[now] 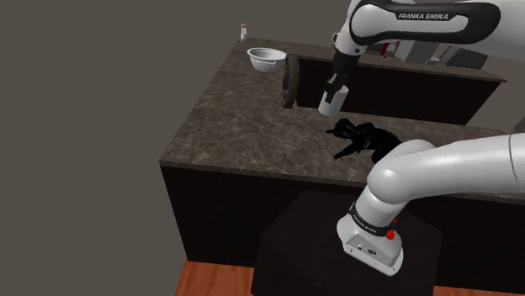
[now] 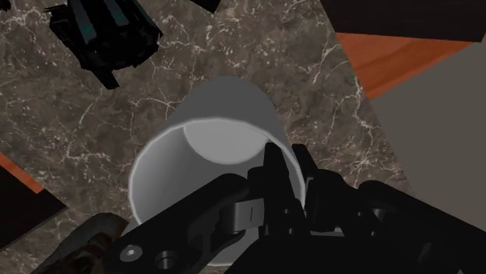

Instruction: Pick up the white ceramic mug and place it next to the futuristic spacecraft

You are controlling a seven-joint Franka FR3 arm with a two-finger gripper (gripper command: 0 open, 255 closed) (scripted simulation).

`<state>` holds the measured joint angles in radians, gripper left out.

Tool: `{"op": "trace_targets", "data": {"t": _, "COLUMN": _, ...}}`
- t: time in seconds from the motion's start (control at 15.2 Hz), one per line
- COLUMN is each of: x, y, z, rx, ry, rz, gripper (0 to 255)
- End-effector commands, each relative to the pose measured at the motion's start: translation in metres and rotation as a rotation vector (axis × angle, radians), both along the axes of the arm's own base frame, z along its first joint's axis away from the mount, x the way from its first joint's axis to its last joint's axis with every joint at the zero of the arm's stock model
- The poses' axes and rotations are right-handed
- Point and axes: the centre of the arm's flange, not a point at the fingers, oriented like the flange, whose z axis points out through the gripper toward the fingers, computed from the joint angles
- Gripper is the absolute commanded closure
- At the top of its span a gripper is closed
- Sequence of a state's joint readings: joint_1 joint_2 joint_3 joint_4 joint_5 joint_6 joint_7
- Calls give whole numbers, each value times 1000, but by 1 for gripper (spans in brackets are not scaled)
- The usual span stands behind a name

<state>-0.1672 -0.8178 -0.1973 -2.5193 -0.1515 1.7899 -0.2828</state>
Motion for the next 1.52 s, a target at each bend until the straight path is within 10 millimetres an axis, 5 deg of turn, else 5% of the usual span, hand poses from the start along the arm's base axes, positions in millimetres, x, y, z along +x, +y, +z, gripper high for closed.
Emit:
{"op": "trace_targets", "data": {"t": 0.0, "x": -27, "y": -3, "z": 2, "rx": 0, "ry": 0, "rz": 0, "gripper": 255}}
{"op": "trace_targets", "data": {"t": 0.07, "x": -44, "y": -5, "z": 2, "rx": 0, "ry": 0, "rz": 0, "gripper": 255}}
{"op": "trace_targets", "data": {"t": 1.45, "x": -44, "y": -5, "z": -109, "rx": 0, "ry": 0, "rz": 0, "gripper": 255}}
